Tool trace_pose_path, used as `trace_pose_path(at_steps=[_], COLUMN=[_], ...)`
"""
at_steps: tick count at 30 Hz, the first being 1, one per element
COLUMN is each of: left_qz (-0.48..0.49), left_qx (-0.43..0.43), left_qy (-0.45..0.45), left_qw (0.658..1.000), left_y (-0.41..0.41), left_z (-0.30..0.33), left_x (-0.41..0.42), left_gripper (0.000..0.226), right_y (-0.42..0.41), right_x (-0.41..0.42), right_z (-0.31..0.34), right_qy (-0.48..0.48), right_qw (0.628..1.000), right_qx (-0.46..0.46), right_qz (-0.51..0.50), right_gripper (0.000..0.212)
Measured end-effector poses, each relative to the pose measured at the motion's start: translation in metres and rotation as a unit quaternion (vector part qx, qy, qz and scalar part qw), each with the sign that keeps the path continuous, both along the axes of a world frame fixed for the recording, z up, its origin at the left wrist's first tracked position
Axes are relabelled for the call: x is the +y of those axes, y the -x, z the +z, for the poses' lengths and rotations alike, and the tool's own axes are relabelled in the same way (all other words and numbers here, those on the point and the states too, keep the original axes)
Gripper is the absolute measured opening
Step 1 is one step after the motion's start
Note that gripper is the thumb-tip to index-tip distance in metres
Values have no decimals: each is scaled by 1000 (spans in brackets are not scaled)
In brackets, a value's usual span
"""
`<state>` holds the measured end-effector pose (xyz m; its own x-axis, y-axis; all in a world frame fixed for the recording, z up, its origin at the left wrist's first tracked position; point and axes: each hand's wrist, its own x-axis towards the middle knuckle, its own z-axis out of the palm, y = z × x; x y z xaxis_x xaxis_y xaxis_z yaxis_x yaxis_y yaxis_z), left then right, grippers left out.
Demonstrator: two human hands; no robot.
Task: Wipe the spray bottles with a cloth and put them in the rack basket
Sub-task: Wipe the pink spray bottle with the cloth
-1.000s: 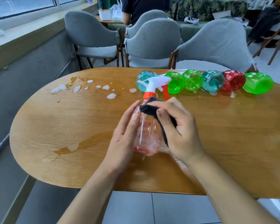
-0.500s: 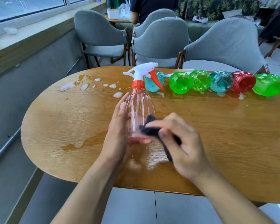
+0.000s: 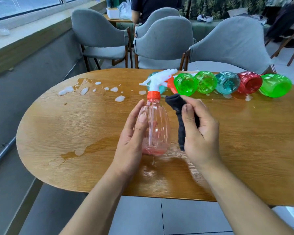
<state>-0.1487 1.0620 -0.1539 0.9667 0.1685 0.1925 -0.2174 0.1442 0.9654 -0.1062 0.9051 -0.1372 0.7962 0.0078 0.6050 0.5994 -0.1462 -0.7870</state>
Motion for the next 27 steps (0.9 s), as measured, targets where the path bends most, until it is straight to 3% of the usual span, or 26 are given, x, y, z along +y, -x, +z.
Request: trace_pose_path(at_steps=[5, 11, 16, 18, 23, 27], left_qz=[-9, -11, 33, 31, -6, 2], left_qx=[-8, 27, 19, 23, 7, 21], left_qy=[-56, 51, 49, 44, -24, -38], left_qw=[998, 998, 998, 998, 1000, 999], left_y=[5, 4, 0, 0, 5, 5], left_z=[-1, 5, 3, 2, 1, -2], left_x=[-7, 2, 16, 18, 4, 3], left_gripper=[47, 46, 48, 53, 46, 44], right_y=[-4, 10, 21, 22, 10, 9], right_x=[0, -1, 2, 2, 5, 16], right_z=[0, -12, -22, -17, 5, -6], right_qy=[135, 174, 264, 225, 118, 115], right_qw=[986, 976, 941, 954, 986, 992], right_qx=[-84, -115, -126, -116, -112, -41], right_qz=[-59, 62, 171, 160, -32, -13], right_gripper=[28, 27, 26, 26, 28, 27])
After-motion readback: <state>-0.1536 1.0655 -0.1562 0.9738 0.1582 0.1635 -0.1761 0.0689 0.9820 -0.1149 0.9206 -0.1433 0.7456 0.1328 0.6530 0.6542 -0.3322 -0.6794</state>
